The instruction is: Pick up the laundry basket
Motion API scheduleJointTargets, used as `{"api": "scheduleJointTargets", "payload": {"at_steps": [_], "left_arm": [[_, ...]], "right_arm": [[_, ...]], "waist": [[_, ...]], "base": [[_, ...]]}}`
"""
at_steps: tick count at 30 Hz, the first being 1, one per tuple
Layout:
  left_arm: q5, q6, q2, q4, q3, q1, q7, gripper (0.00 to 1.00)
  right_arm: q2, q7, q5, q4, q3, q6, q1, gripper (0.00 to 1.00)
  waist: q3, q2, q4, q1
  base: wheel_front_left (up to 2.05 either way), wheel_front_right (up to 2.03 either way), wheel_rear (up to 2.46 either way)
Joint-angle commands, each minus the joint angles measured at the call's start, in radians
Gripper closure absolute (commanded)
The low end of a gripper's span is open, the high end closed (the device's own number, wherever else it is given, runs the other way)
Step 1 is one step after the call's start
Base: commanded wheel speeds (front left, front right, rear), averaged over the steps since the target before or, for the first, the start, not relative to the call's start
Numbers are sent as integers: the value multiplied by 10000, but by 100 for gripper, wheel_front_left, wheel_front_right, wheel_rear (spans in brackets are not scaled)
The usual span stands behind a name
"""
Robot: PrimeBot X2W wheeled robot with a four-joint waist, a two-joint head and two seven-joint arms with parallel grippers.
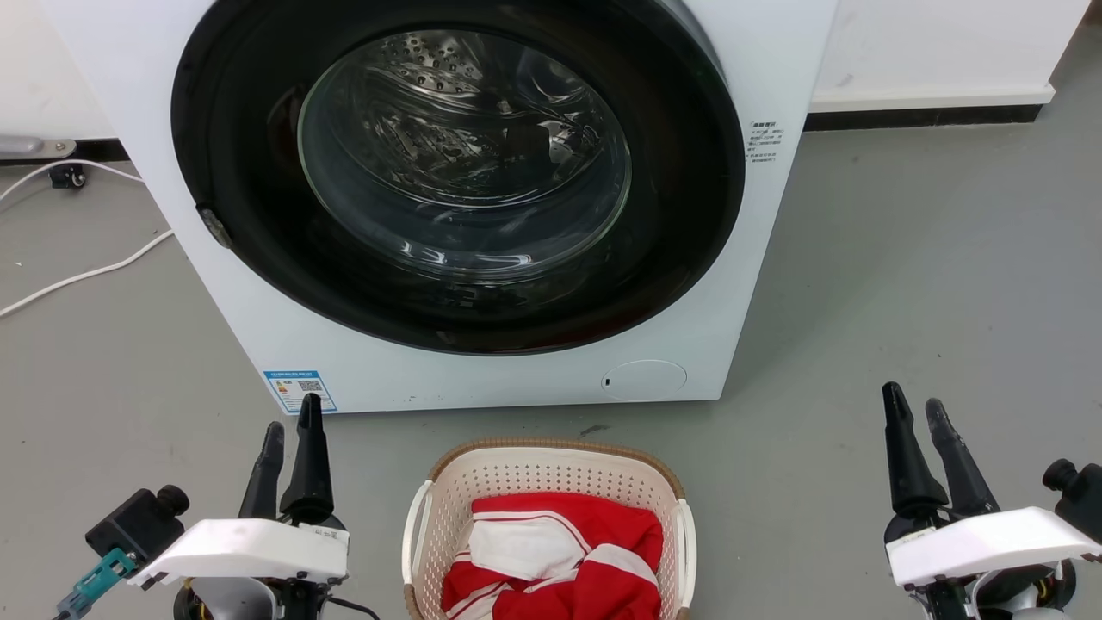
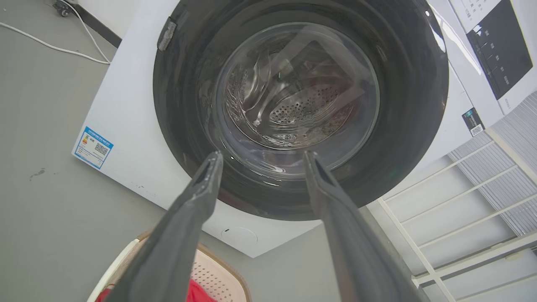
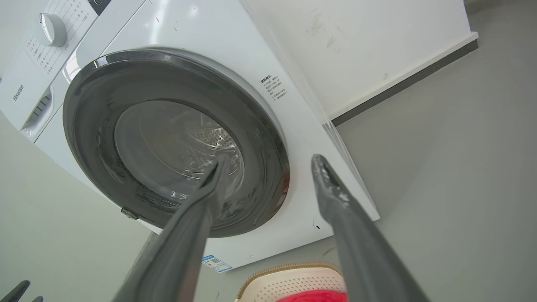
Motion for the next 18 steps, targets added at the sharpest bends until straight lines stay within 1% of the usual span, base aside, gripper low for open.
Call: {"api": "scheduleJointTargets", "payload": {"at_steps": [1, 18], "left_arm": [[285, -10, 39, -204, -8, -28, -102, 0], [2334, 12, 43, -335, -112, 187, -594, 0]], "right_arm": [[-35, -95, -331, -194, 21, 0, -4, 0], [-42, -594, -2596, -324, 27, 0, 247, 0]], "waist": [[3, 0, -1, 0], [49, 0, 37, 0]], "base": [[0, 0, 0], [0, 0, 0]]}}
